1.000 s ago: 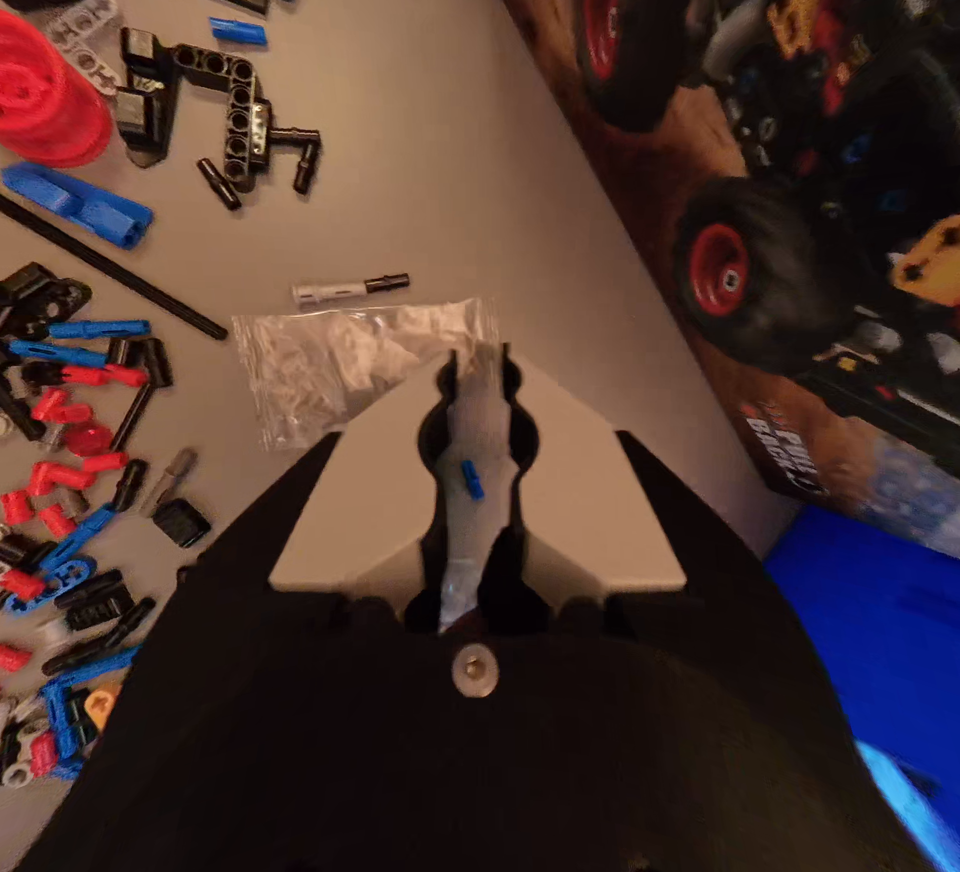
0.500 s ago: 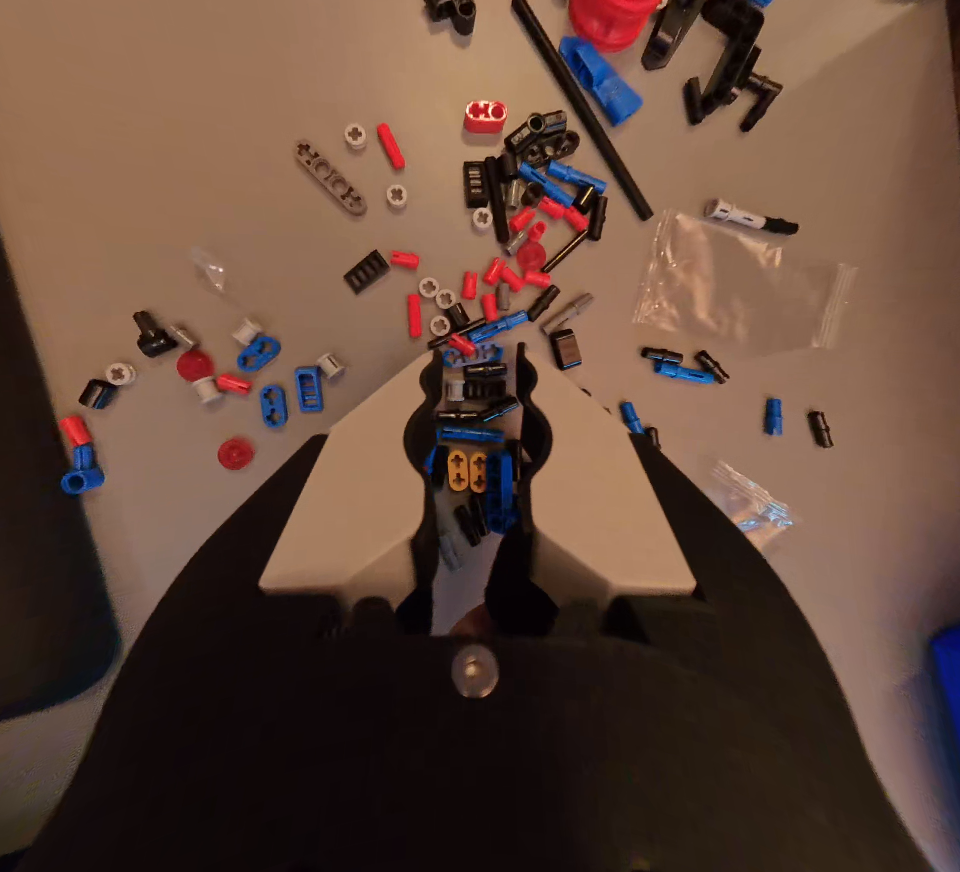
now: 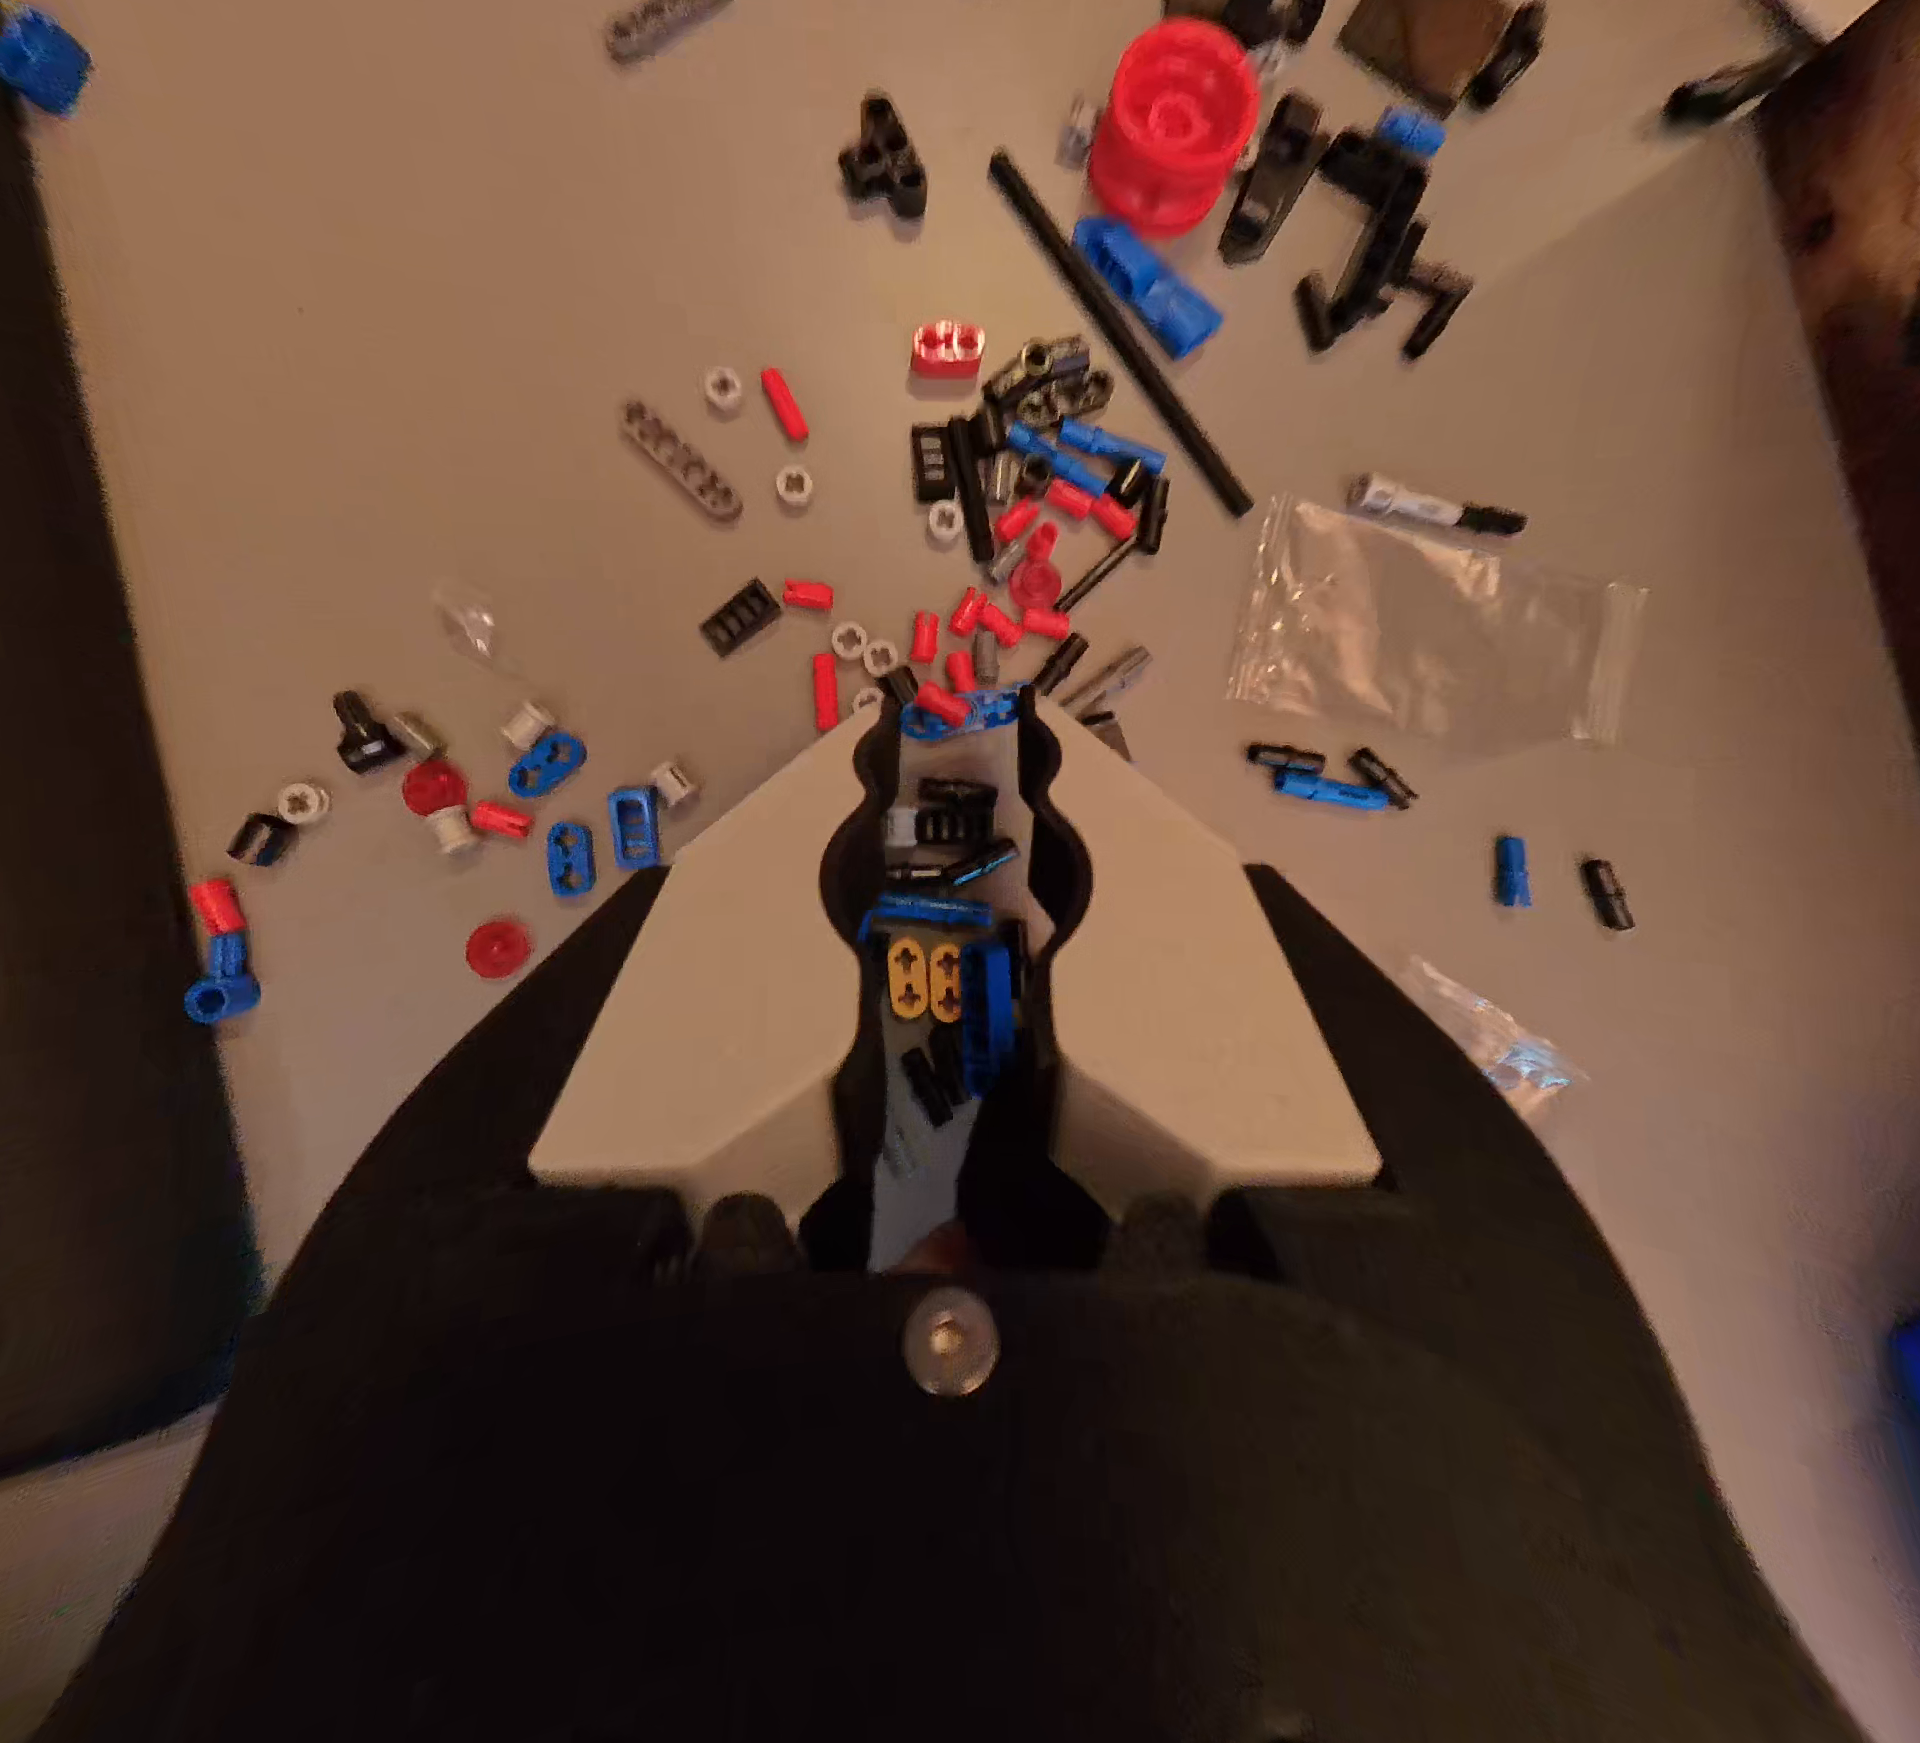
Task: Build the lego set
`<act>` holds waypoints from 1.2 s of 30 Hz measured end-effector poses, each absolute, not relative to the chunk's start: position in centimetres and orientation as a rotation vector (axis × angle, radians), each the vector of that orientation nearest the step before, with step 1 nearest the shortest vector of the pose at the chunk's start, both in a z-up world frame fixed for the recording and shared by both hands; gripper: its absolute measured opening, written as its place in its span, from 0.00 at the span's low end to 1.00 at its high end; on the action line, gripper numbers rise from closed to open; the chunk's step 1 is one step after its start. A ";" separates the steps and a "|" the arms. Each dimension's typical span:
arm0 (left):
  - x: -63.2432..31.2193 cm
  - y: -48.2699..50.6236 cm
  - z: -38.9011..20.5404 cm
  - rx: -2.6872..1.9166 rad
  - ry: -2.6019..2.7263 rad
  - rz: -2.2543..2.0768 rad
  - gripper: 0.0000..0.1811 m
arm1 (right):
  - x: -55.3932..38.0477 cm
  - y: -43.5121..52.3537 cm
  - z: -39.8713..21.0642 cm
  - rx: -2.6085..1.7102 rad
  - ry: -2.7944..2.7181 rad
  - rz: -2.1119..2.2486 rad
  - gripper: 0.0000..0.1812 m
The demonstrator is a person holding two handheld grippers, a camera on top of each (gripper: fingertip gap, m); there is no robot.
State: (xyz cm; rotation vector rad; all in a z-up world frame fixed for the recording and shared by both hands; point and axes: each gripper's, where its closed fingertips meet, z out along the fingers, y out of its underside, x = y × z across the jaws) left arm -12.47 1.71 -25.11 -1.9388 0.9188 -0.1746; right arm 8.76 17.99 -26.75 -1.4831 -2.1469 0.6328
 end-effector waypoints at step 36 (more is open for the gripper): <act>-12.6 1.6 -25.0 -1.950 0.938 -0.098 0.23 | -6.8 4.8 -18.1 -1.003 -1.687 1.055 0.11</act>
